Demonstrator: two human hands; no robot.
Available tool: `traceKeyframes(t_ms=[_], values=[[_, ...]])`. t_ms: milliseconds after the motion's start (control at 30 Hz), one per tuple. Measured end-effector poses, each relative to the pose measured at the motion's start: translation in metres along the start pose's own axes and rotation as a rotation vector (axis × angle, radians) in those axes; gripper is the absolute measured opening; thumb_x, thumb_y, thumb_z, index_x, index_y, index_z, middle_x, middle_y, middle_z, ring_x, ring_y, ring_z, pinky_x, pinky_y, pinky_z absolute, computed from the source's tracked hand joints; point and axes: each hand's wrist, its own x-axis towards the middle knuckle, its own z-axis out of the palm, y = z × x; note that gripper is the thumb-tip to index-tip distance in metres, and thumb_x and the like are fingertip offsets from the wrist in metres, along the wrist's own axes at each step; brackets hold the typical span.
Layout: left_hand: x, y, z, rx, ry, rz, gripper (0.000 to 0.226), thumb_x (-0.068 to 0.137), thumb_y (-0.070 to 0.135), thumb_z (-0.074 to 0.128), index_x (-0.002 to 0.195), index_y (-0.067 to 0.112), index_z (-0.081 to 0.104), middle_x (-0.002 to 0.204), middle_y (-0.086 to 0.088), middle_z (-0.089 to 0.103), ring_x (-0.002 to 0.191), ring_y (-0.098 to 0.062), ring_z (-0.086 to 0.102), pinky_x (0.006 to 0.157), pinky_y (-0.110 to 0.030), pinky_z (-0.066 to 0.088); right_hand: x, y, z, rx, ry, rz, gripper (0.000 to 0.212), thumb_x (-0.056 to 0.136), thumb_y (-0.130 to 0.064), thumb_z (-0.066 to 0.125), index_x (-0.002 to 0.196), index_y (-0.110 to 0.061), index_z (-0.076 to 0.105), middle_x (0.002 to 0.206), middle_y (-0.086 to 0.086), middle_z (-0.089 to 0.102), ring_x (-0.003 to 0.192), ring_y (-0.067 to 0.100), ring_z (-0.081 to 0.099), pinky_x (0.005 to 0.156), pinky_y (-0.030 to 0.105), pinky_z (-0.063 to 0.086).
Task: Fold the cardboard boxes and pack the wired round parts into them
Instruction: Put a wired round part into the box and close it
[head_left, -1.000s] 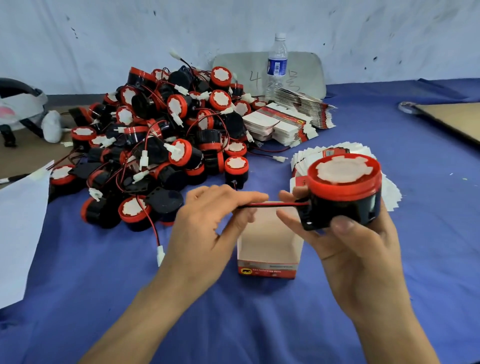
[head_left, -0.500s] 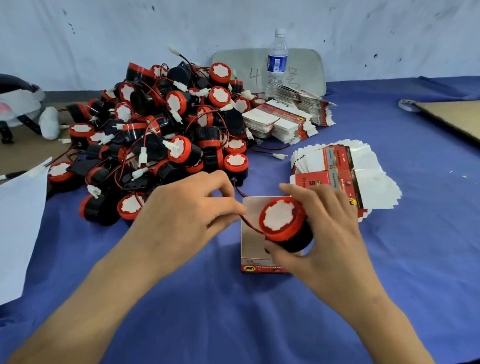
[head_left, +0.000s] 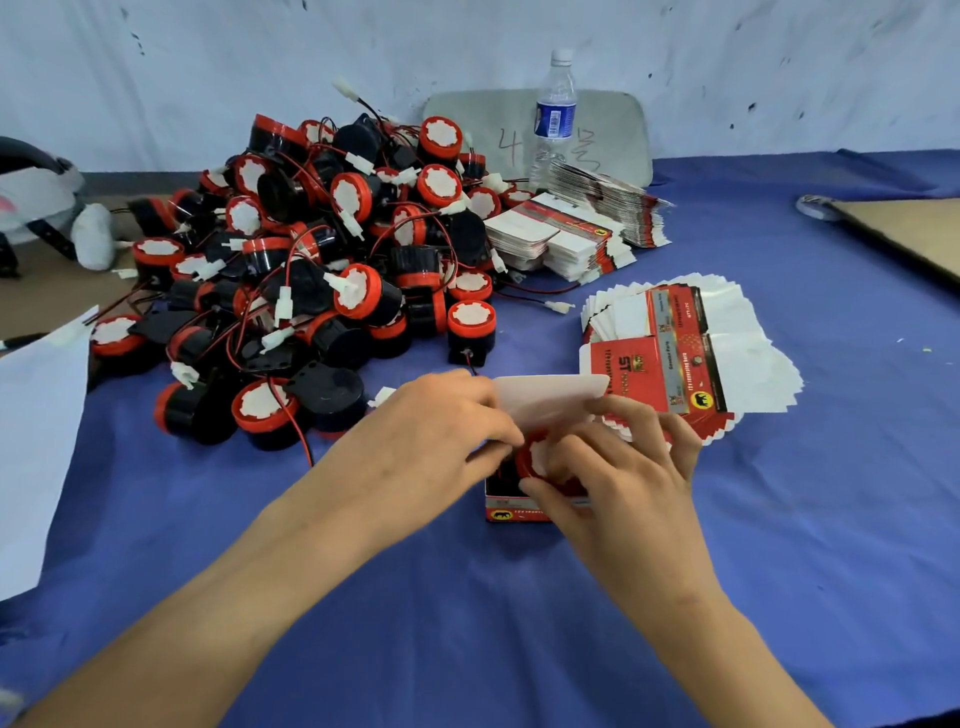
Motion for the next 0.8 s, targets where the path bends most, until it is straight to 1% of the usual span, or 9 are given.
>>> traceKeyframes(t_ms=[100, 167, 267, 433, 500, 567, 667, 733, 800], values=[[0.007, 0.002, 0.003, 0.112, -0.097, -0.096, 0.024, 0.097, 0.027, 0.051, 0.113, 0.034, 0.068, 0.108, 0.009, 0.062, 0.098, -0.014, 0.050, 0.081, -0.033, 0.044, 0.002, -0.004, -0.001, 0.023, -0.016, -0.014, 0.027, 0.087, -0.034, 0.058, 0.063, -0.021, 0.064, 0.073, -0.011, 0.067, 0.103, 0.025, 0.063, 0.098, 0.044, 0.027], [0.013, 0.007, 0.003, 0.252, -0.061, -0.168, 0.024, 0.097, 0.035, 0.049, 0.119, 0.040, 0.059, 0.110, 0.009, 0.061, 0.101, -0.017, 0.053, 0.076, -0.029, 0.042, 0.004, -0.005, -0.003, 0.030, -0.063, -0.006, 0.030, 0.088, -0.033, 0.053, 0.064, -0.022, 0.067, 0.071, -0.011, 0.067, 0.100, 0.024, 0.063, 0.102, 0.046, 0.025], [0.016, 0.012, 0.004, 0.380, 0.011, -0.258, 0.029, 0.097, 0.040, 0.050, 0.126, 0.043, 0.051, 0.107, 0.007, 0.063, 0.099, -0.021, 0.056, 0.072, -0.026, 0.031, 0.007, -0.003, -0.007, 0.039, -0.148, -0.007, 0.022, 0.083, -0.034, 0.059, 0.068, -0.023, 0.070, 0.071, -0.013, 0.068, 0.095, 0.021, 0.065, 0.106, 0.049, 0.022], [0.014, 0.013, -0.007, 0.295, 0.009, -0.330, 0.029, 0.096, 0.039, 0.054, 0.125, 0.042, 0.050, 0.112, 0.014, 0.063, 0.102, -0.017, 0.058, 0.076, -0.029, 0.040, 0.010, -0.002, -0.009, 0.037, -0.219, -0.019, 0.010, 0.077, -0.027, 0.076, 0.071, -0.020, 0.072, 0.070, -0.010, 0.069, 0.086, 0.019, 0.067, 0.106, 0.050, 0.023], [0.009, 0.012, -0.016, 0.225, 0.015, -0.364, 0.023, 0.093, 0.039, 0.060, 0.115, 0.041, 0.054, 0.105, 0.015, 0.062, 0.095, -0.018, 0.060, 0.074, -0.031, 0.045, 0.009, -0.003, -0.009, 0.016, -0.236, -0.021, 0.011, 0.076, -0.023, 0.079, 0.070, -0.019, 0.071, 0.069, -0.010, 0.068, 0.082, 0.019, 0.067, 0.107, 0.051, 0.028], [0.001, 0.010, -0.023, 0.136, 0.101, -0.356, 0.013, 0.087, 0.034, 0.067, 0.097, 0.035, 0.058, 0.088, 0.013, 0.064, 0.084, -0.017, 0.061, 0.073, -0.036, 0.050, 0.010, -0.004, -0.008, 0.002, -0.236, -0.038, 0.011, 0.076, -0.019, 0.079, 0.069, -0.017, 0.070, 0.066, -0.008, 0.067, 0.075, 0.019, 0.066, 0.108, 0.048, 0.026], [-0.009, 0.016, -0.015, 0.014, 0.286, -0.272, 0.020, 0.077, 0.014, 0.078, 0.076, 0.025, 0.061, 0.069, 0.011, 0.063, 0.066, -0.014, 0.060, 0.063, -0.038, 0.051, 0.012, -0.004, -0.007, -0.010, -0.249, -0.055, 0.012, 0.077, -0.014, 0.074, 0.067, -0.013, 0.068, 0.059, -0.003, 0.061, 0.062, 0.023, 0.063, 0.112, 0.044, 0.021], [-0.013, 0.025, 0.002, -0.070, 0.414, -0.231, 0.017, 0.072, 0.008, 0.080, 0.075, 0.017, 0.065, 0.066, 0.007, 0.064, 0.060, -0.010, 0.057, 0.059, -0.029, 0.047, 0.015, -0.003, -0.007, -0.033, -0.263, -0.060, 0.015, 0.078, -0.016, 0.073, 0.065, -0.013, 0.067, 0.057, -0.002, 0.059, 0.059, 0.022, 0.060, 0.115, 0.046, 0.019], [-0.016, 0.030, 0.024, -0.148, 0.541, -0.237, 0.011, 0.072, 0.010, 0.074, 0.082, 0.011, 0.069, 0.070, 0.004, 0.067, 0.067, -0.010, 0.058, 0.062, -0.023, 0.046, 0.016, -0.004, -0.006, -0.040, -0.276, -0.067, 0.016, 0.077, -0.017, 0.076, 0.064, -0.013, 0.066, 0.057, -0.002, 0.058, 0.058, 0.022, 0.060, 0.116, 0.051, 0.023]])
